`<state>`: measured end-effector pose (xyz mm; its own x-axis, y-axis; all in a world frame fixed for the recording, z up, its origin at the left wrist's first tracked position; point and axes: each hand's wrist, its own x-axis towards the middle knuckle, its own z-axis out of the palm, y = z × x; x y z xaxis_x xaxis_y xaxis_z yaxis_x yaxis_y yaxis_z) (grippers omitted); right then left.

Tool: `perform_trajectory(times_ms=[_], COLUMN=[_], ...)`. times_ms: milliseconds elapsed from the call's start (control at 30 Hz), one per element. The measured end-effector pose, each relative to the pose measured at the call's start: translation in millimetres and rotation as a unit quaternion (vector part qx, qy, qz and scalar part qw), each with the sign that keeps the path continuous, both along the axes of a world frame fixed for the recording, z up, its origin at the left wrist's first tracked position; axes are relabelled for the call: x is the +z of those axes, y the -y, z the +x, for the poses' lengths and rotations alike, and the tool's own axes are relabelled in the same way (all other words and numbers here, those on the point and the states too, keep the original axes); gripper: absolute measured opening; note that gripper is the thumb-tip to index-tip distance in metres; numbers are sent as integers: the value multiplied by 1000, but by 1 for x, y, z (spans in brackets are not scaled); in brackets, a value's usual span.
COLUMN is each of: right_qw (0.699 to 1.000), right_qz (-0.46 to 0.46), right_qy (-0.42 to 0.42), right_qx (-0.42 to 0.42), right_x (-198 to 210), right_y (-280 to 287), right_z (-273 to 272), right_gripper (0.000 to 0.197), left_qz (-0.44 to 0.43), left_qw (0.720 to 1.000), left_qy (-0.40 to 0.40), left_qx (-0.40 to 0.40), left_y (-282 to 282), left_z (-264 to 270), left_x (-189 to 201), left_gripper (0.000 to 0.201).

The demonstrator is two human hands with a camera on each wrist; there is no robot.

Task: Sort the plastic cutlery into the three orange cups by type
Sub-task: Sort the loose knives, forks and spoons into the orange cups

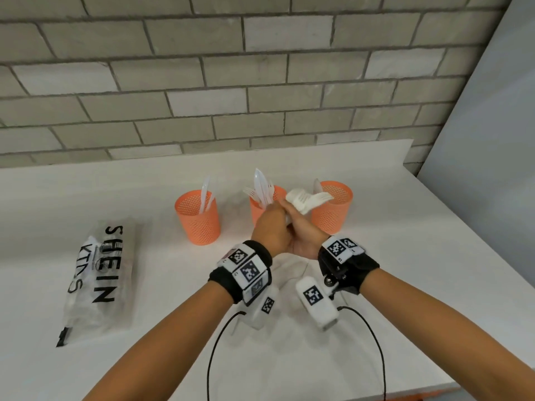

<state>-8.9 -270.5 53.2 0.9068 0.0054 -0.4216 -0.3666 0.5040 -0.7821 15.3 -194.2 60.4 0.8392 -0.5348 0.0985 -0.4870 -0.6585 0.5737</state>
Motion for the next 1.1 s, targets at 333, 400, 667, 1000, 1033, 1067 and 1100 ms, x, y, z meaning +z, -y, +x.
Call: perform_trajectory(times_ms=[333, 400, 667, 1000, 1033, 1067, 1100], right_qw=[992, 990, 981, 974, 975, 975, 976], right_qz=[-33, -73, -141, -175, -174, -171, -169], right_qy=[23, 21, -15, -24, -23, -22, -21], right_qx=[-120, -123, -136, -140, -139, -139, -137], right_x=[-23, -23, -19, -21, -21, -21, -20], right_y=[62, 69, 87, 86, 85, 83, 81], right_z=[-17, -23, -40, -40, -39, -37, -35], right_gripper=[31, 30, 26, 25, 25, 25, 26], left_qz=[-152, -154, 17, -14, -18, -22, -25], left_qw=[986, 983, 998, 1000, 1000, 1000, 1000], left_qy=[-74, -71, -62, 3, 4, 4, 5], left_qx=[16, 73, 18, 12, 7, 3, 2], left_y=[-8, -8, 3, 8, 8, 8, 8], left_z=[74, 103, 160, 150, 149, 147, 145], left_x=[21, 21, 0, 1, 1, 2, 3], left_gripper=[18, 33, 56, 29, 25, 20, 17])
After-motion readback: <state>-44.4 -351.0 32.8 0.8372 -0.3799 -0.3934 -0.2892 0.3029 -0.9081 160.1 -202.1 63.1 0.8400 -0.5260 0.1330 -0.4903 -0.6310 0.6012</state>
